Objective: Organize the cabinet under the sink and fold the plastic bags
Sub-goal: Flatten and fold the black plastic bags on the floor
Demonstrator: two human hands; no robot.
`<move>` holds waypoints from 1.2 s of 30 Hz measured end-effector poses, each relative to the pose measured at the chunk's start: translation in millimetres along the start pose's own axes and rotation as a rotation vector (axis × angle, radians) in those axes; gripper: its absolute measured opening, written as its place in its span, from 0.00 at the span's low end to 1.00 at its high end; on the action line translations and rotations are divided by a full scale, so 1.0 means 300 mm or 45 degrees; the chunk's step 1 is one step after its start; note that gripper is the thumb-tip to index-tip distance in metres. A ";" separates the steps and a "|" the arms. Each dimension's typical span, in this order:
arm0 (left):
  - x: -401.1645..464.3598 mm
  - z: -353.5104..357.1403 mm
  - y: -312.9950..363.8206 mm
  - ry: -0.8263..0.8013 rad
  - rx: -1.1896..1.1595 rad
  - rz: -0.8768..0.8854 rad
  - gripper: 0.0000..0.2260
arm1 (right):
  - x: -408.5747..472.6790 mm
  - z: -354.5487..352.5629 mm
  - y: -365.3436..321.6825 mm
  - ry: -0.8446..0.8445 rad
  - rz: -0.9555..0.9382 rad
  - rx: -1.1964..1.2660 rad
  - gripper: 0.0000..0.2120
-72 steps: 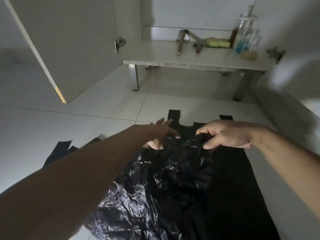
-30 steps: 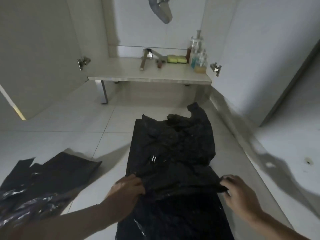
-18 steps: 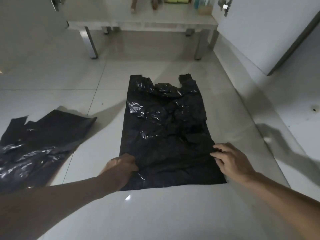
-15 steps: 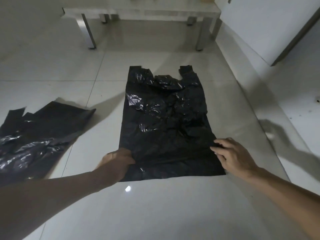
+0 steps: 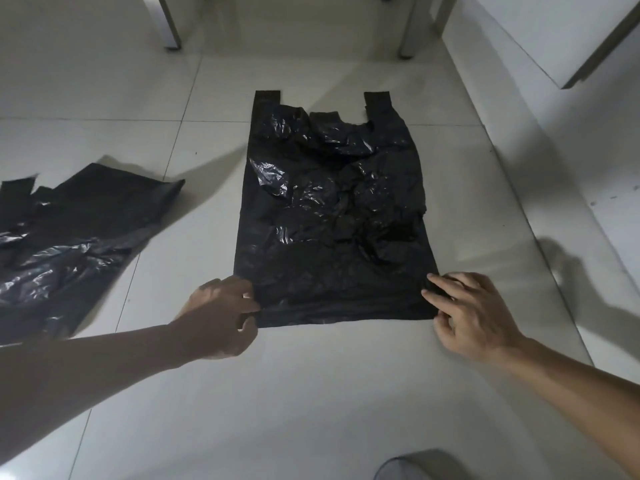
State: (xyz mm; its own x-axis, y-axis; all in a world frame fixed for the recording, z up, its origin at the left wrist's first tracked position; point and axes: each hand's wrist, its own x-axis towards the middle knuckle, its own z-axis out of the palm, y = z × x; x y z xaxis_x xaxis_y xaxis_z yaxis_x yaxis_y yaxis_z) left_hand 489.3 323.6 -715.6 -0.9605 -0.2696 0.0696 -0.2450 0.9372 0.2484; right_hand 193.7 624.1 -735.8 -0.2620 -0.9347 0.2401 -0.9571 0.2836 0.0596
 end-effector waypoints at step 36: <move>0.238 0.174 0.046 -0.166 0.239 -0.447 0.51 | 0.233 0.103 -0.118 -0.525 0.441 0.019 0.38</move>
State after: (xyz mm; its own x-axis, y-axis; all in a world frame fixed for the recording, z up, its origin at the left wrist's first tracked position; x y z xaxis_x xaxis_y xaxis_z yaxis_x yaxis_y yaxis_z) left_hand 410.4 328.7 -757.7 -0.8198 -0.5612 -0.1136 -0.5691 0.8205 0.0539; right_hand 205.5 542.1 -751.0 -0.5867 -0.7944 -0.1571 -0.8068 0.5900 0.0298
